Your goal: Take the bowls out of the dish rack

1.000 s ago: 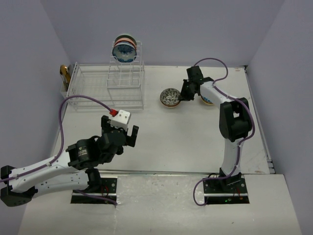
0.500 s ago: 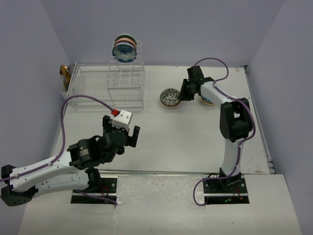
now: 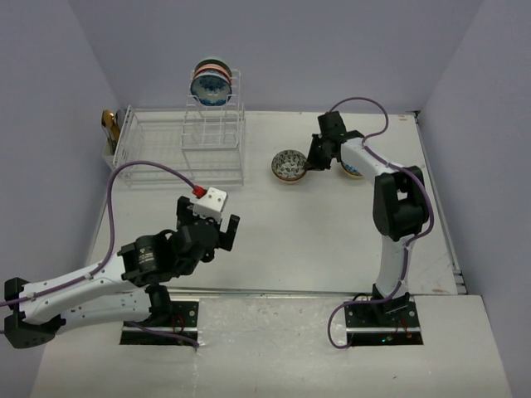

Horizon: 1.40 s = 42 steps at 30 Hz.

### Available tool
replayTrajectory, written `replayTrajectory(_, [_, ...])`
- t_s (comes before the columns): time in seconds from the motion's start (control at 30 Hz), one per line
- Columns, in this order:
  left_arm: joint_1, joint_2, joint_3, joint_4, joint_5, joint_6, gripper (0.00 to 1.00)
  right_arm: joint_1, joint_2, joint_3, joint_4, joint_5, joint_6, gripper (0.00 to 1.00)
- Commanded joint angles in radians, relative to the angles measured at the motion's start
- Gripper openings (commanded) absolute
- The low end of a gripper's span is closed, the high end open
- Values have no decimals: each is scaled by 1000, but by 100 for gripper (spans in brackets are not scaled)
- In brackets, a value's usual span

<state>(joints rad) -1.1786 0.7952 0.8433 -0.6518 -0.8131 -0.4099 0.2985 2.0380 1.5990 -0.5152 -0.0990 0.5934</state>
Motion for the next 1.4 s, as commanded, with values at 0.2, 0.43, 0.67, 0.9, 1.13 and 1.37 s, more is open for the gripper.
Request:
replayTrajectory(0.2, [2,4,-9,40,5,-17,100,-9,-82,9,-17,33,-17,20])
replayTrajectory(0.43, [2,10,-10,41,11,-12,100,-12,-65,15,-17,36,-20,11])
replayTrajectory(0.67, [2,9,-9,41,8,-13,100,-13,-45,3,-13,19,-20,6])
replayTrajectory(0.9, [2,6,11,27,-70,-102,100,-13,-53,10,-13,13,-20,4])
replayTrajectory(1.13, [2,15,89,111,-141,-185,100,-16,-10,18,-11,-36,-23,4])
replayTrajectory(1.37, [4,91,166,187,-141,-124,100,-16,-16,3,7,-41,-23,3])
